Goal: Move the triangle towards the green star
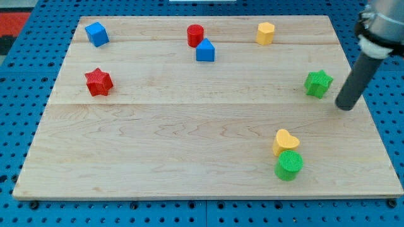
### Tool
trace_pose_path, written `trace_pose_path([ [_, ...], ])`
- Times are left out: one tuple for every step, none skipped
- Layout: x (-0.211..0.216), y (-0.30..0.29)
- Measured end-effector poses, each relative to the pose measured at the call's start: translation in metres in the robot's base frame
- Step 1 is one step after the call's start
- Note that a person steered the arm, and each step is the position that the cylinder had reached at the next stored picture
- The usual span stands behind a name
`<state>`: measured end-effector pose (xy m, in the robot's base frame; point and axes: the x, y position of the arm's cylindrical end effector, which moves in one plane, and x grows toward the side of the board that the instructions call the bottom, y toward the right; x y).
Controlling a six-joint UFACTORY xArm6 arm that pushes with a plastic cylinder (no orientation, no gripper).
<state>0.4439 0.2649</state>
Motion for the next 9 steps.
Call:
trace_pose_path([
  [-0.016,-0.008],
  [-0.016,-0.063],
  [-0.016,-0.078],
  [0.007,-0.037],
  [0.052,0.001],
  [0.053,-0.045],
  [0.010,-0.158],
  [-0.041,-0.253],
  [-0.085,-0.326],
])
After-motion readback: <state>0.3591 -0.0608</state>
